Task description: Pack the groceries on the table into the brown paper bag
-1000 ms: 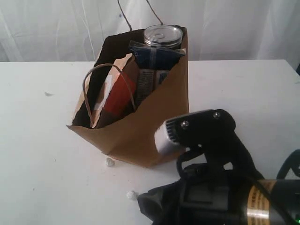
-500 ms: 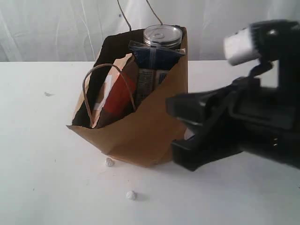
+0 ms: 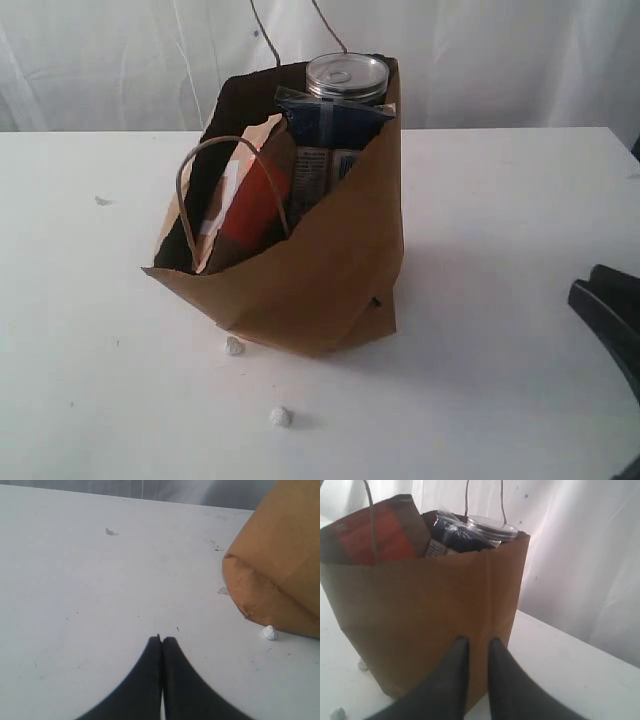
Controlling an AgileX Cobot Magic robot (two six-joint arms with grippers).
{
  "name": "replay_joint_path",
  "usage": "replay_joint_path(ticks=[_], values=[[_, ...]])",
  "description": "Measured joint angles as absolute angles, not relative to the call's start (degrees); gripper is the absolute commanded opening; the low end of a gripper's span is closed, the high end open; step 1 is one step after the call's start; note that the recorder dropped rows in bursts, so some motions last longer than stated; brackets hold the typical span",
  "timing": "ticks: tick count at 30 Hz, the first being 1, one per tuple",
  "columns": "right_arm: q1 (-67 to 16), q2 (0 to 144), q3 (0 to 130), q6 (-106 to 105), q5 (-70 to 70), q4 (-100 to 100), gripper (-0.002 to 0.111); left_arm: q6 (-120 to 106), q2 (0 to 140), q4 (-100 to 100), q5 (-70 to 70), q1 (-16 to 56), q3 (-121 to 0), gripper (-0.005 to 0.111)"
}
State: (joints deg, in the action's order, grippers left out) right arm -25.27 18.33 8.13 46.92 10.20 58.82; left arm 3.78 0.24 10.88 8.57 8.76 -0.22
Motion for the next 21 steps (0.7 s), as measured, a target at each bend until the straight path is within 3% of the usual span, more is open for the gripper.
replay_joint_path(ticks=[7,21], values=[[-19.1,12.7,4.0,47.6,15.9,59.1,0.013,3.8,0.2,10.9,8.6,8.8,-0.2,0.000],[-18.3,12.2,2.8,49.9,13.8,58.8,0.013,3.8,0.2,10.9,8.6,8.8,-0.2,0.000]])
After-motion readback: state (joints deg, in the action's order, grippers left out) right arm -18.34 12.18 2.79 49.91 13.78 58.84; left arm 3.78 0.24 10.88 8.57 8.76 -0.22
